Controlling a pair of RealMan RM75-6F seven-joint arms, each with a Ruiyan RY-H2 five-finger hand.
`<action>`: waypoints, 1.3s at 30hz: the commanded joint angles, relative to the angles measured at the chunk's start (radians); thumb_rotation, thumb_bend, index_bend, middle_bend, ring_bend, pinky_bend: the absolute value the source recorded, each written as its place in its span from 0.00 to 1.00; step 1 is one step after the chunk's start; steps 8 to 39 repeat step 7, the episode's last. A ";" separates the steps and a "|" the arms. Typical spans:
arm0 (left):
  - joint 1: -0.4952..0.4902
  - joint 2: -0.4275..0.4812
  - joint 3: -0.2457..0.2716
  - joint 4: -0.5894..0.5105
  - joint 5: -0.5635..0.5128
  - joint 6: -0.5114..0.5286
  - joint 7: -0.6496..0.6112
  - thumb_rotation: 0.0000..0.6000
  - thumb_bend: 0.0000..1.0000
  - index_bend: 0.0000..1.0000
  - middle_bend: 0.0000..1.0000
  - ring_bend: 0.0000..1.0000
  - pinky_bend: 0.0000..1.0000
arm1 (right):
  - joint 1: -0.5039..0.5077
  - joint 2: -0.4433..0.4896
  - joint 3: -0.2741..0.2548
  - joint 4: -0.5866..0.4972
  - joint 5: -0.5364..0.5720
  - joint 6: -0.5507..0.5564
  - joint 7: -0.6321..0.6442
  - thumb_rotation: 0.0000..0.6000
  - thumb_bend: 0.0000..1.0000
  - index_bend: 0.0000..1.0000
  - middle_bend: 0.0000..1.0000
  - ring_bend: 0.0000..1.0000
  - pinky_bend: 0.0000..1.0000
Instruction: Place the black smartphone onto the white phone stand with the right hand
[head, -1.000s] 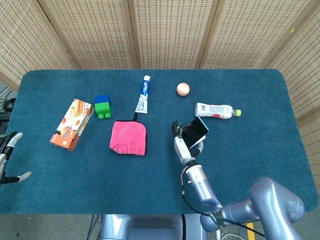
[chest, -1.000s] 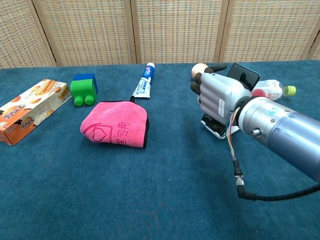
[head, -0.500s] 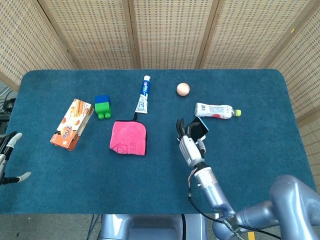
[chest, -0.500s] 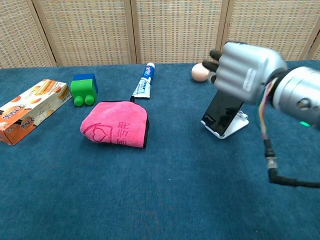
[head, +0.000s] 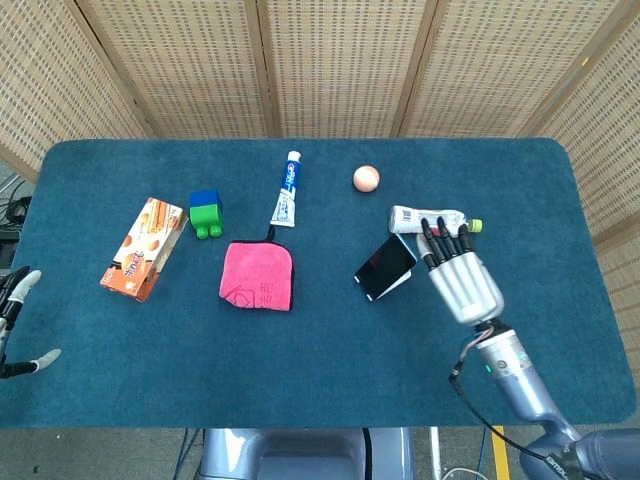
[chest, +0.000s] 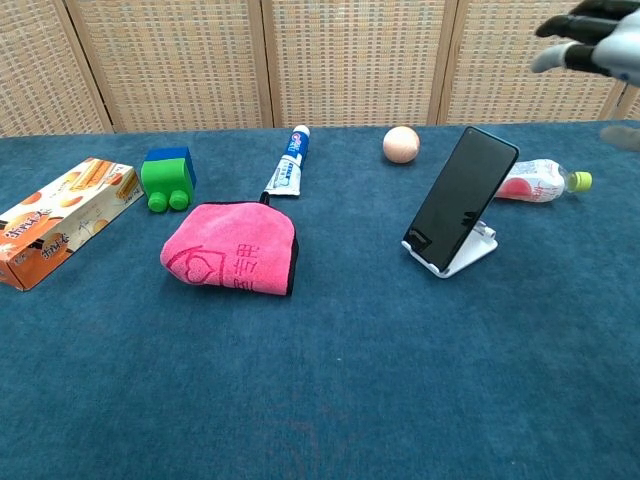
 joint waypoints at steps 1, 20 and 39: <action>0.007 -0.007 0.002 0.006 0.009 0.015 0.007 1.00 0.00 0.00 0.00 0.00 0.00 | -0.219 0.073 -0.013 0.179 -0.115 0.067 0.452 1.00 0.13 0.09 0.00 0.00 0.10; 0.018 -0.028 0.003 0.017 0.027 0.047 0.044 1.00 0.00 0.00 0.00 0.00 0.00 | -0.357 0.074 -0.013 0.176 -0.107 0.082 0.695 1.00 0.00 0.02 0.00 0.00 0.02; 0.018 -0.028 0.003 0.017 0.027 0.047 0.044 1.00 0.00 0.00 0.00 0.00 0.00 | -0.357 0.074 -0.013 0.176 -0.107 0.082 0.695 1.00 0.00 0.02 0.00 0.00 0.02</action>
